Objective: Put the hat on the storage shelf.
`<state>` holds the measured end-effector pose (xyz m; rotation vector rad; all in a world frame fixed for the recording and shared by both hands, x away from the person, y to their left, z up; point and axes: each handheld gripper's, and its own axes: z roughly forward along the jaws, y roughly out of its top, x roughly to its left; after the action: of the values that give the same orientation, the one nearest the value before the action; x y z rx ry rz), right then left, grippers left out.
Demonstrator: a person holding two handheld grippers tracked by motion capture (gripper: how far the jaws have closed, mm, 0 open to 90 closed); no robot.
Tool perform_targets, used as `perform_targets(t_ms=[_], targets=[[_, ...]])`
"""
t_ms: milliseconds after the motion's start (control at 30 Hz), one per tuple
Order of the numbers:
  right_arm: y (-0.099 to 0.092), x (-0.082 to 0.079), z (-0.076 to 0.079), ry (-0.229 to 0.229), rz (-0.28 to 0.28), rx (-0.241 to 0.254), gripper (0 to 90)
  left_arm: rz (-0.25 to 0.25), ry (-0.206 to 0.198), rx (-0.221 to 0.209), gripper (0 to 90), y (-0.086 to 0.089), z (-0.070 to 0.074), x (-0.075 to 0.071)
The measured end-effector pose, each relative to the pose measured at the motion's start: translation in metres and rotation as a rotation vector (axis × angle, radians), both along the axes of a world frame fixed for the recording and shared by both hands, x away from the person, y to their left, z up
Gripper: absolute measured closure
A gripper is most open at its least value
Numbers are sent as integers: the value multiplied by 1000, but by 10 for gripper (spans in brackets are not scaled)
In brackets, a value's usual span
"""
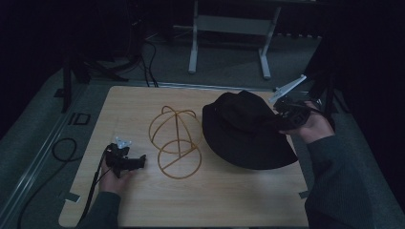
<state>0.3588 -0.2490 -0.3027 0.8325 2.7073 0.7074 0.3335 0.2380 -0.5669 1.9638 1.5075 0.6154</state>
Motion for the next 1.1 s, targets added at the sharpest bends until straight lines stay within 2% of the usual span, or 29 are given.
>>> perform_targets(t_ms=[467,867,1100], targets=[[-11,-6,19,-38,10,42,858,-1,0,1,15,0,0,0],[-12,-10,31,-67,25,83,858,0,0,1,15,0,0,0],[-12,-14,41,-81,54,104,858,-1,1,1,15,0,0,0]])
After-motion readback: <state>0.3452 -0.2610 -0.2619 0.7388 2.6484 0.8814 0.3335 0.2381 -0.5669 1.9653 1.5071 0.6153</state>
